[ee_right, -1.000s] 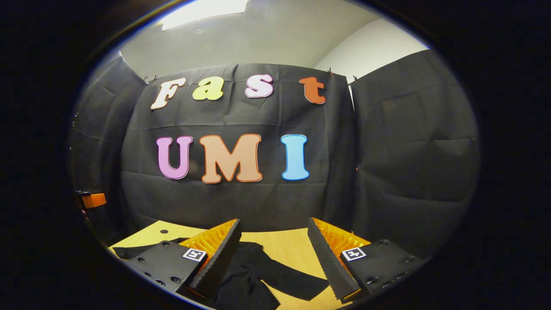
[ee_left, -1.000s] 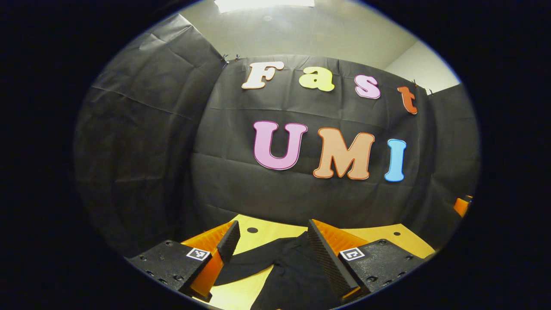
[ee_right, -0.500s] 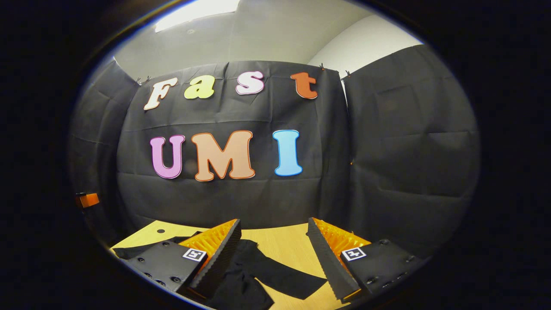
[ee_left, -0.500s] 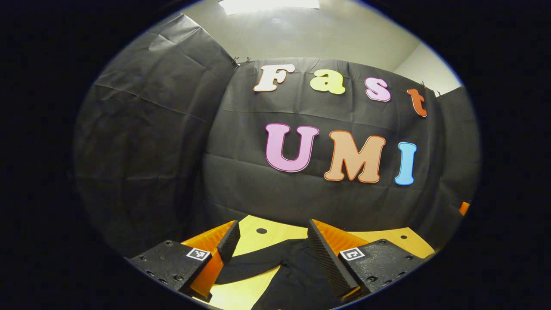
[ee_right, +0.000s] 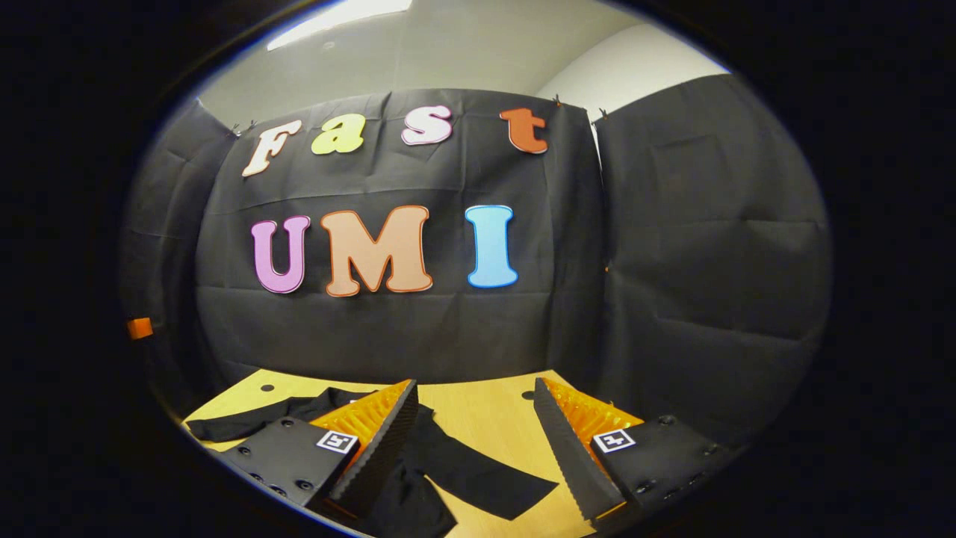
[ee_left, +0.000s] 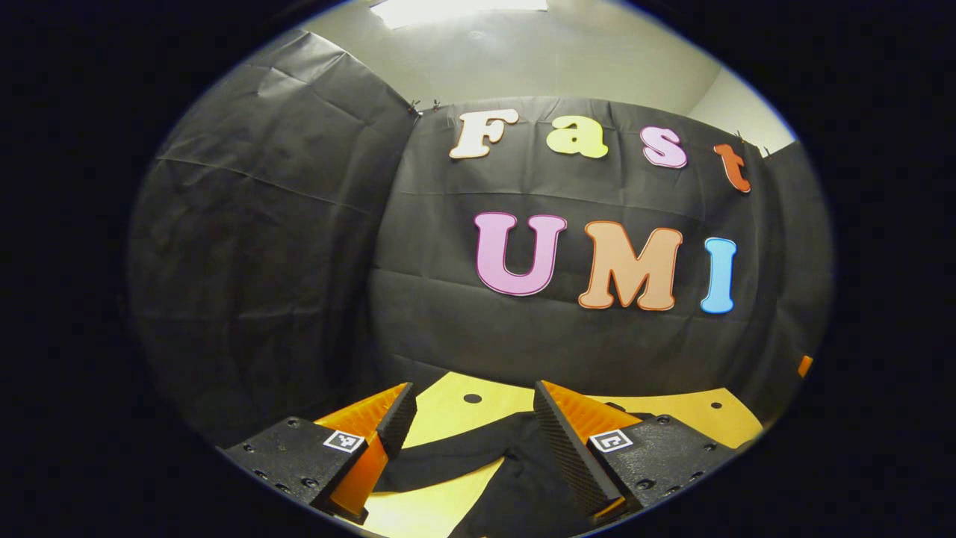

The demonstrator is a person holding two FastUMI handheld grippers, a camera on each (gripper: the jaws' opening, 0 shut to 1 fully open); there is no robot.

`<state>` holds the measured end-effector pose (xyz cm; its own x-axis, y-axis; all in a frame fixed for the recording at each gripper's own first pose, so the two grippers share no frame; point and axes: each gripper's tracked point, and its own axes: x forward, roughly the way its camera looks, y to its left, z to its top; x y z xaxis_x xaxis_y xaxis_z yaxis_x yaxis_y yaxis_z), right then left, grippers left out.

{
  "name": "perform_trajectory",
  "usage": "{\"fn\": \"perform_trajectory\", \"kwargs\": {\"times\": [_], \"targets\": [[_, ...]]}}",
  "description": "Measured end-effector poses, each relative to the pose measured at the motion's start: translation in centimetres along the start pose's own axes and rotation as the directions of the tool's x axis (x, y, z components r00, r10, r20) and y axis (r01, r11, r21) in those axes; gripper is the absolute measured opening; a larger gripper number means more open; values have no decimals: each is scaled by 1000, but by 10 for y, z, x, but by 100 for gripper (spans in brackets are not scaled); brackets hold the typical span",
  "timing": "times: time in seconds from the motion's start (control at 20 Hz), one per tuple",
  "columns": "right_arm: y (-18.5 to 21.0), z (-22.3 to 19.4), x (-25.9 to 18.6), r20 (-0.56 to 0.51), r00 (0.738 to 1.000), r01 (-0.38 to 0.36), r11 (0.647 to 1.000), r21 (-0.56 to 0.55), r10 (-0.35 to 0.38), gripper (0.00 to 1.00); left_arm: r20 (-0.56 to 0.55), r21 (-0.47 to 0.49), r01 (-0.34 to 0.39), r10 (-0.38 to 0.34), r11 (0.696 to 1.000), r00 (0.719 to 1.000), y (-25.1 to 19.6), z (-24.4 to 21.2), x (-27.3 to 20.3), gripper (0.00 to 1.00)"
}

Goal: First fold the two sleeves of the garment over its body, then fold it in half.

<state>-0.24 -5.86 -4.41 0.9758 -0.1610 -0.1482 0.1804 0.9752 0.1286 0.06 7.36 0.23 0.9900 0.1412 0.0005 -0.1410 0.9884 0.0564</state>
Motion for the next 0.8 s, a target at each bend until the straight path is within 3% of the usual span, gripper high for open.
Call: {"fn": "perform_trajectory", "kwargs": {"times": [0.4,0.65,0.8], "targets": [[-32,-79,52,-146,989,-1,996,91,14,99,-30,17,-76,76,997,997,18,-7,-10,93],[-55,-168,89,-297,955,18,993,119,18,99,-21,51,-135,136,990,991,34,-3,-18,94],[-61,-215,104,-402,916,43,992,118,8,98,-47,54,-152,154,987,987,36,-11,-22,92]]}}
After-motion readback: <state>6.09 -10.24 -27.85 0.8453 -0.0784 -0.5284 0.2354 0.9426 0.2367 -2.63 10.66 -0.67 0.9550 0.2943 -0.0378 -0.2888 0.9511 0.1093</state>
